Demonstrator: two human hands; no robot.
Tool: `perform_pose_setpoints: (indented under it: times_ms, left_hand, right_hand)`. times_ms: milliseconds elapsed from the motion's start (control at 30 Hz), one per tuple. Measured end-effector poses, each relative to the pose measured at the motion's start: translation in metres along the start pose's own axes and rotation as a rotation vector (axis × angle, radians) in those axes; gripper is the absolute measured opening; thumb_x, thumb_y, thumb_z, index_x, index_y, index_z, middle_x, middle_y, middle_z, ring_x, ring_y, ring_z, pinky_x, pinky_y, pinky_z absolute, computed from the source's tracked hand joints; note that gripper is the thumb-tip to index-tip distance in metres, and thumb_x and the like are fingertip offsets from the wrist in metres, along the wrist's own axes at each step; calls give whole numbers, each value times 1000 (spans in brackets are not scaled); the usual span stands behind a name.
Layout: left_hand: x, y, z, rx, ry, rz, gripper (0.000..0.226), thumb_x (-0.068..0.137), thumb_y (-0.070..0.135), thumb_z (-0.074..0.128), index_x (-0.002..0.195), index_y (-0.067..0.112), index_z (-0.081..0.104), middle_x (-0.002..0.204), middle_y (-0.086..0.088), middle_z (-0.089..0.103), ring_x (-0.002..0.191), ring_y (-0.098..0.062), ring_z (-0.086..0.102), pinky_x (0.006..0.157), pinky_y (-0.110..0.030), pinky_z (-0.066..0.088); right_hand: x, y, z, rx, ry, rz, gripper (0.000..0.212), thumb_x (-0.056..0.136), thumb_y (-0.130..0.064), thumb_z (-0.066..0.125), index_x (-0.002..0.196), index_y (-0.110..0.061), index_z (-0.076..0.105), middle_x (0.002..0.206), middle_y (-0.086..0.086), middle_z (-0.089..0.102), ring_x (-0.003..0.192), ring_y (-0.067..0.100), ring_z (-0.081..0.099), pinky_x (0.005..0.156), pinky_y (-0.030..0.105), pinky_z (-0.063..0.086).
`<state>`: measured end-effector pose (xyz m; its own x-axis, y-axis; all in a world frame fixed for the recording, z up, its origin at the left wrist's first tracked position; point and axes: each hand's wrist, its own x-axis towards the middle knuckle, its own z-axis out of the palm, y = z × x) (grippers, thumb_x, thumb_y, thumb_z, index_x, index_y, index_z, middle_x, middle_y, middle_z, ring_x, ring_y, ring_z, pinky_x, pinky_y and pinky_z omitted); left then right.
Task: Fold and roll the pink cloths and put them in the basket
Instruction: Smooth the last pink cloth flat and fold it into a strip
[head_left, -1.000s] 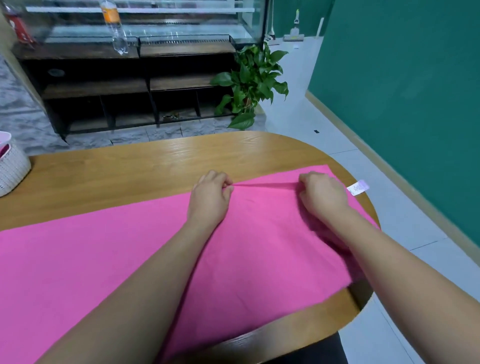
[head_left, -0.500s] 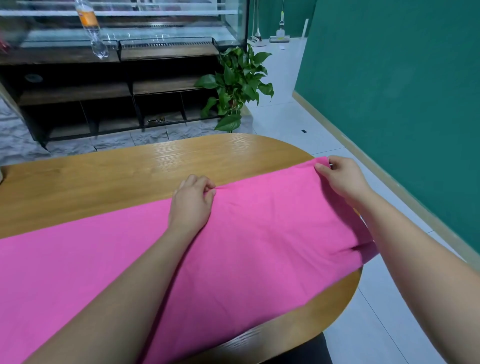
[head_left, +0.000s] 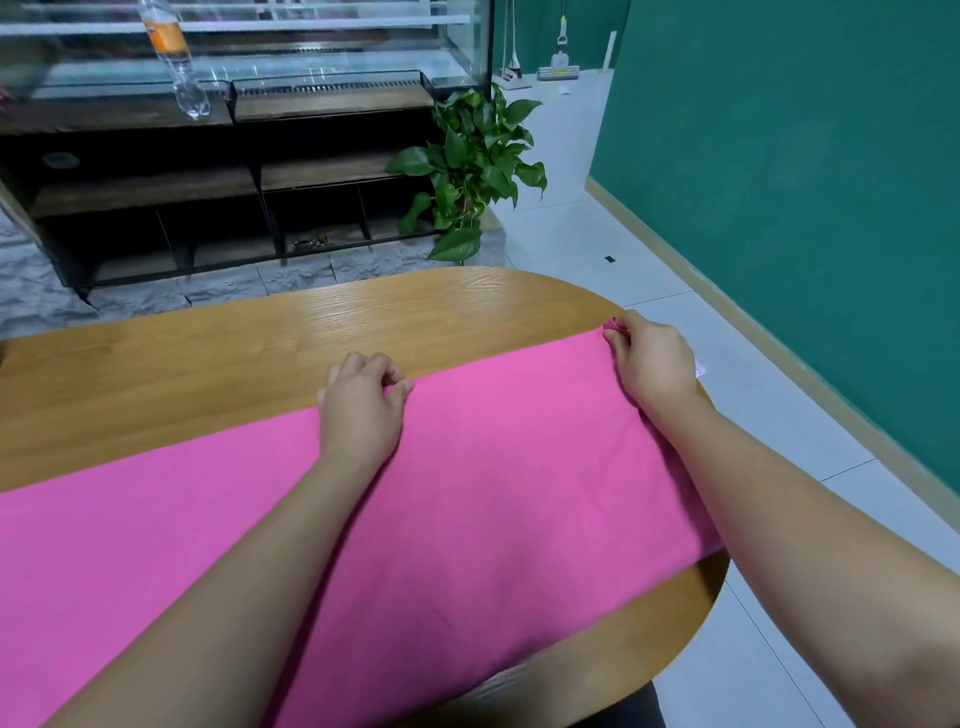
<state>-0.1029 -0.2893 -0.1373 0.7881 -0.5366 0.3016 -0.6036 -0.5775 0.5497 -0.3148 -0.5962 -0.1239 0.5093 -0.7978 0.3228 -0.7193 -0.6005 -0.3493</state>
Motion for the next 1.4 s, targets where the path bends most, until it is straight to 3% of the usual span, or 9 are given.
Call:
perform_pose_setpoints:
  times_ms: [133, 300, 567, 700, 933, 1100, 1200, 1267, 1400]
  left_hand:
    - [2, -1, -4, 51, 14, 14, 14, 95, 35, 72, 87, 28, 63, 97, 8, 55, 101, -22, 49, 81, -39, 31]
    - [2, -13, -19, 90, -43, 73, 15, 93, 42, 73, 95, 29, 67, 100, 8, 56, 103, -24, 52, 82, -40, 36]
    - [16, -53, -70, 150, -262, 71, 33, 88, 55, 76, 83, 30, 55, 90, 11, 56, 95, -19, 56, 86, -45, 48]
    - [17, -75, -97, 222, -381, 9, 35, 88, 56, 76, 79, 28, 57, 93, 7, 56, 93, -20, 56, 88, -43, 49]
    - [19, -96, -140, 191, -570, 4, 27, 91, 32, 82, 87, 15, 61, 73, 2, 64, 61, -13, 52, 54, -18, 37]
    - [25, -103, -130, 147, -420, -36, 28, 90, 29, 83, 83, 20, 58, 72, 2, 67, 66, -21, 60, 67, -34, 48]
    - [23, -97, -117, 235, -239, -21, 24, 88, 34, 82, 86, 29, 58, 88, 9, 66, 92, -26, 64, 85, -44, 48]
    - [13, -87, -106, 265, -132, 26, 21, 87, 28, 79, 98, 32, 63, 108, 4, 60, 109, -28, 56, 88, -47, 42]
    - [-16, -52, -76, 198, -63, 211, 23, 92, 31, 71, 114, 28, 64, 121, 4, 55, 115, -26, 52, 88, -45, 41]
  right_hand:
    - [4, 5, 3, -61, 23, -30, 18, 105, -35, 52, 105, -19, 59, 96, 7, 66, 79, 37, 62, 68, 46, 55]
    - [7, 6, -1, -193, 33, -127, 22, 105, -21, 49, 115, -4, 60, 107, 19, 56, 93, 42, 56, 80, 50, 47]
    - [-38, -69, -3, 24, -264, -584, 34, 107, -48, 50, 129, -26, 62, 121, -1, 58, 115, 22, 51, 100, 46, 41]
    - [-56, -87, 17, 72, -317, -585, 36, 107, -42, 50, 138, -26, 57, 129, -2, 57, 123, 23, 51, 104, 44, 38]
    - [-58, -88, 21, 62, -262, -561, 40, 108, -41, 46, 142, -22, 57, 139, 0, 57, 131, 23, 49, 112, 44, 32]
    - [-55, -93, 17, -34, -202, -495, 38, 109, -41, 42, 133, -18, 61, 134, 5, 61, 125, 29, 54, 109, 46, 37]
    - [-62, -101, 10, -76, -111, -446, 38, 110, -42, 40, 123, -17, 64, 129, 7, 62, 119, 32, 57, 103, 45, 40]
    - [-77, -107, 4, -44, -133, -423, 40, 110, -46, 40, 129, -19, 62, 139, 6, 59, 127, 31, 54, 106, 45, 39]
    - [-107, -109, 1, -8, -337, -431, 59, 110, -56, 34, 156, -22, 47, 167, 5, 38, 155, 25, 31, 125, 46, 26]
